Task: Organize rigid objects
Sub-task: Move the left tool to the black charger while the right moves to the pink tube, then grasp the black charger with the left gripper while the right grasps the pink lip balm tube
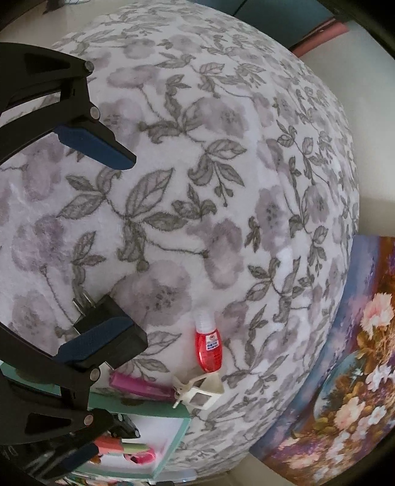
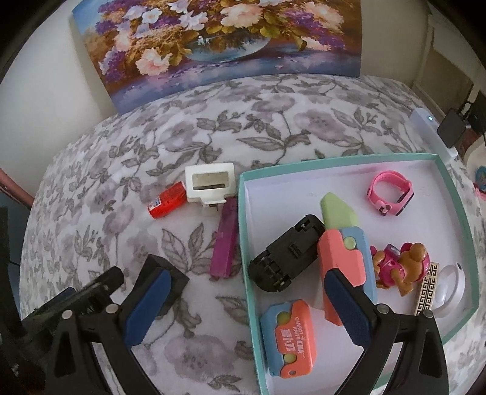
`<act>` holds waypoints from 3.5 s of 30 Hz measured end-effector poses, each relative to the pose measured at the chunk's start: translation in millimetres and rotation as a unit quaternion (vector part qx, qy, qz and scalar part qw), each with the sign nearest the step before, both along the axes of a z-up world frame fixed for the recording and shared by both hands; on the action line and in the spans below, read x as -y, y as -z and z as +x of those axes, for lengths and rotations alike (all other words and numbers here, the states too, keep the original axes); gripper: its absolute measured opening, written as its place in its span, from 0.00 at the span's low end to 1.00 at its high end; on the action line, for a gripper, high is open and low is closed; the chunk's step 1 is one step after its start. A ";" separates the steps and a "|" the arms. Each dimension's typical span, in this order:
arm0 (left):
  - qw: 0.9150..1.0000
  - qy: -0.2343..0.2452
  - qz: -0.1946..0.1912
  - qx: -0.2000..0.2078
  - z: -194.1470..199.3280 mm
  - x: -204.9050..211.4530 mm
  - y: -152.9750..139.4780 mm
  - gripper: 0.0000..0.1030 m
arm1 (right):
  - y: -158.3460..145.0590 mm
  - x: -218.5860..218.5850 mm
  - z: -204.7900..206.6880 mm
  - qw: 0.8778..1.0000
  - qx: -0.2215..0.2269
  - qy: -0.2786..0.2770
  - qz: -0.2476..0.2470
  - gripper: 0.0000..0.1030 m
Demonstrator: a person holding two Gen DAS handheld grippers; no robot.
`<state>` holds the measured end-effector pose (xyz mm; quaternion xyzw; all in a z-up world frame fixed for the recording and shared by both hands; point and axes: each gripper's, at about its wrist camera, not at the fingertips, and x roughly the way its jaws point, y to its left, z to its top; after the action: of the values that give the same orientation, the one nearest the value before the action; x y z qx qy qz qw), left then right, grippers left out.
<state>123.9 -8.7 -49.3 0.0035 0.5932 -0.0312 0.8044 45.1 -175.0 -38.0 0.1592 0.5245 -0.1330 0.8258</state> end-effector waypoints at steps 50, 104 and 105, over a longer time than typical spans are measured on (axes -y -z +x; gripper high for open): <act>0.998 0.057 -0.007 -0.022 -1.7 22.5 11.3 0.48 | -21.4 11.9 -3.8 0.998 0.055 0.013 0.041 0.67; 0.999 -0.008 -0.032 -0.040 31.6 -55.3 26.5 0.47 | 46.1 -37.9 61.1 0.998 -0.018 -0.040 -0.052 0.27; 0.999 -0.005 -0.027 -0.036 30.5 -52.3 26.6 0.46 | 45.8 -37.8 59.3 0.998 -0.018 -0.039 -0.052 0.25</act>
<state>154.4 43.6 -75.8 -0.0229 0.6207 -0.0432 0.7825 104.4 -137.2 -83.9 0.0927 0.5374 -0.1305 0.8280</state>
